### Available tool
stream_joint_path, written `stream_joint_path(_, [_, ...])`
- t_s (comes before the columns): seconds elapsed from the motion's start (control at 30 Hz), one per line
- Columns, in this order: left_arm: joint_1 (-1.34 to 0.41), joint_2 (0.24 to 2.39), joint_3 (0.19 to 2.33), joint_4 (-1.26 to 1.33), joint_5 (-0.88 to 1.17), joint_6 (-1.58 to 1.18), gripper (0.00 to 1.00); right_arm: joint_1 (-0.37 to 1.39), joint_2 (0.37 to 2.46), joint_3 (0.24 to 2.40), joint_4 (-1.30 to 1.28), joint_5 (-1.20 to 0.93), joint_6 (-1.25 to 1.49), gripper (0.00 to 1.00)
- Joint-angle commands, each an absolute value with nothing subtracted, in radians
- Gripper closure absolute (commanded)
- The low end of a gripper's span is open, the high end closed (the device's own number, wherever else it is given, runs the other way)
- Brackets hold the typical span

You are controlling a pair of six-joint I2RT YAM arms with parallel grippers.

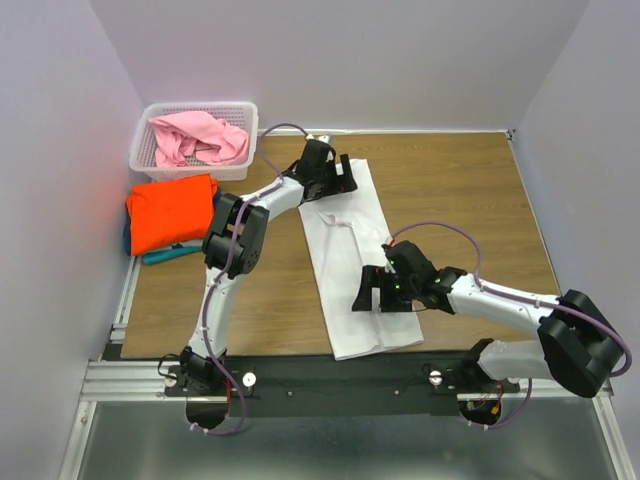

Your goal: Fold and stack the t-shirts

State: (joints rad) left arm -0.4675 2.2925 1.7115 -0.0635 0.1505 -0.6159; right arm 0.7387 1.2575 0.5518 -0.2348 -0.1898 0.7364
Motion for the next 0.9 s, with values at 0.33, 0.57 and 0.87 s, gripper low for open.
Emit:
stream_joint_path(0.33, [-0.502, 2.563, 2.109, -0.383, 0.216, -0.586, 0.02, 0.808, 1.408, 0.647, -0.198, -0.201, 0.704, 0.0])
stream_joint_path(0.57, [-0.495, 2.596, 2.175, -0.411, 0.198, -0.589, 0.02, 0.808, 1.425, 0.684, -0.196, -0.178, 0.699, 0.0])
stream_joint_path(0.87, [-0.474, 2.6, 2.194, -0.387, 0.203, -0.583, 0.02, 0.808, 1.381, 0.696, -0.199, -0.143, 0.695, 0.0])
